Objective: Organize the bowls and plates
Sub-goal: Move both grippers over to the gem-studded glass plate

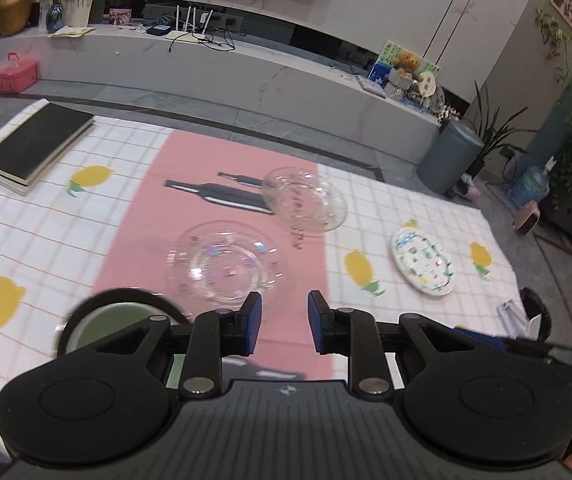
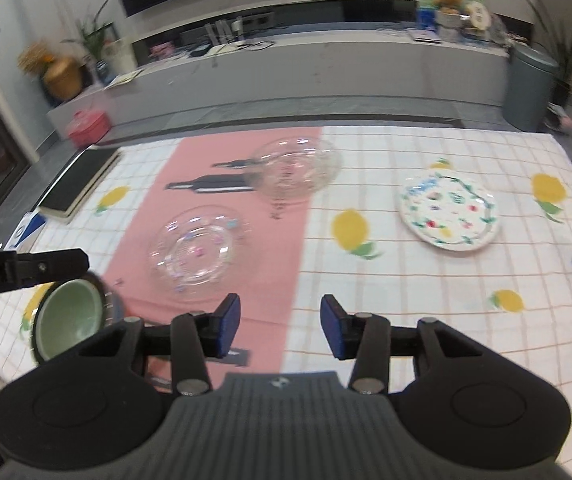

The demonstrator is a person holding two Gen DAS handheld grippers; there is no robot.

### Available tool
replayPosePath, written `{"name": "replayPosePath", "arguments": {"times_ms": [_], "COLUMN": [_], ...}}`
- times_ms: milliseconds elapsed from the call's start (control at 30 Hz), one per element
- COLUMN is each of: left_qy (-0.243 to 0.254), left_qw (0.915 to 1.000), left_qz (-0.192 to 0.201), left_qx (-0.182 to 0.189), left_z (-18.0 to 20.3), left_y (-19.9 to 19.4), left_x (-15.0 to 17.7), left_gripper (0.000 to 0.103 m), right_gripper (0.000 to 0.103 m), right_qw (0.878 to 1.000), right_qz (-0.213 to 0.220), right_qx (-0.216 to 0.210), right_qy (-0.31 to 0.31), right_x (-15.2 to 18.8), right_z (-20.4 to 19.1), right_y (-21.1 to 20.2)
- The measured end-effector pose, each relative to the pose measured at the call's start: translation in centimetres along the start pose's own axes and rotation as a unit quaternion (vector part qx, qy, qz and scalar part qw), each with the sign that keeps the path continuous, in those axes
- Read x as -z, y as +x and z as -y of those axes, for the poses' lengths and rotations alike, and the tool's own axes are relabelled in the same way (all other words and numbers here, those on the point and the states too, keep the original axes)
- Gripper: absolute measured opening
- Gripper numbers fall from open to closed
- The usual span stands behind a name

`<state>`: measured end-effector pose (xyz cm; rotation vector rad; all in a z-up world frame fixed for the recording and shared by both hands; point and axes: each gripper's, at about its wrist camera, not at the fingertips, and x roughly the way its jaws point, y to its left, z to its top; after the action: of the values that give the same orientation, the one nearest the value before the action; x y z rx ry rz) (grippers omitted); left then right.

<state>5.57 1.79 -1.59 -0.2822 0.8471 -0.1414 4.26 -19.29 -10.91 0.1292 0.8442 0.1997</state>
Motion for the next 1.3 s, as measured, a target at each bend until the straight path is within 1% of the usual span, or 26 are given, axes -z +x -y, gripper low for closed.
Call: {"name": "replayPosePath", "arguments": {"times_ms": [67, 133, 233, 333, 433, 533, 633, 733, 833, 900, 967, 1033, 1067, 1133, 1300], "left_qy": [-0.006, -0.009, -0.009, -0.007, -0.005, 0.002, 0.009, 0.021, 0.033, 0.027, 0.024, 0.034, 0.042, 0.051, 0.025], "left_qw": [0.9999, 0.9999, 0.9998, 0.9998, 0.9998, 0.9999, 0.9999, 0.9993, 0.9978, 0.9966, 0.9955, 0.993, 0.9914, 0.9882, 0.986], "left_qz": [0.004, 0.01, 0.016, 0.015, 0.005, -0.003, -0.004, -0.009, -0.034, -0.043, -0.042, -0.046, -0.05, -0.059, -0.069], "left_qx": [0.007, 0.011, 0.006, 0.012, 0.016, 0.011, -0.008, -0.03, -0.046, -0.064, -0.082, -0.103, -0.114, -0.132, -0.15], "left_z": [0.8, 1.5, 2.6, 3.5, 4.5, 5.2, 5.7, 5.8, 5.3, 4.5, 3.8, 3.2, 2.9, 2.2, -0.2], "left_y": [0.8, 1.6, 2.9, 4.6, 6.5, 8.4, 10.2, 11.5, 12.4, 12.7, 12.6, 12.5, 12.6, 12.7, 12.7], "left_x": [0.0, 0.2, 0.5, 0.8, 1.1, 1.3, 1.5, 1.3, 0.4, -0.2, -0.8, -1.2, -1.4, -1.9, -2.7], "left_gripper": [0.036, 0.038, 0.04, 0.041, 0.041, 0.041, 0.041, 0.041, 0.041, 0.04, 0.035, 0.034, 0.031, 0.03, 0.029], "right_gripper": [0.048, 0.051, 0.055, 0.055, 0.055, 0.055, 0.054, 0.054, 0.049, 0.047, 0.044, 0.039, 0.037, 0.035, 0.031], "right_qw": [1.0, 1.0, 0.999, 0.997, 0.996, 0.994, 0.993, 0.992, 0.989, 0.988, 0.986, 0.985, 0.984, 0.982, 0.98], "right_qz": [0.008, 0.015, 0.019, 0.019, 0.02, 0.017, 0.009, 0.001, -0.008, -0.013, -0.018, -0.029, -0.035, -0.048, -0.07], "right_qx": [0.006, 0.01, 0.008, 0.002, 0.0, -0.001, -0.008, -0.023, -0.054, -0.077, -0.097, -0.109, -0.115, -0.126, -0.146], "right_qy": [0.01, 0.021, 0.046, 0.074, 0.091, 0.104, 0.113, 0.122, 0.134, 0.137, 0.136, 0.133, 0.132, 0.131, 0.118], "right_x": [0.1, 0.2, 0.4, 0.6, 0.8, 0.8, 0.7, 0.5, 0.1, -0.2, -0.4, -0.6, -0.6, -0.7, -0.9], "right_z": [1.2, 2.4, 4.3, 6.3, 7.6, 8.8, 9.4, 9.4, 8.8, 7.9, 6.8, 5.6, 5.0, 4.0, 1.5], "right_y": [0.1, 0.4, 1.1, 2.0, 3.1, 4.7, 6.4, 8.3, 10.0, 11.0, 12.1, 13.3, 13.9, 15.0, 17.6]}}
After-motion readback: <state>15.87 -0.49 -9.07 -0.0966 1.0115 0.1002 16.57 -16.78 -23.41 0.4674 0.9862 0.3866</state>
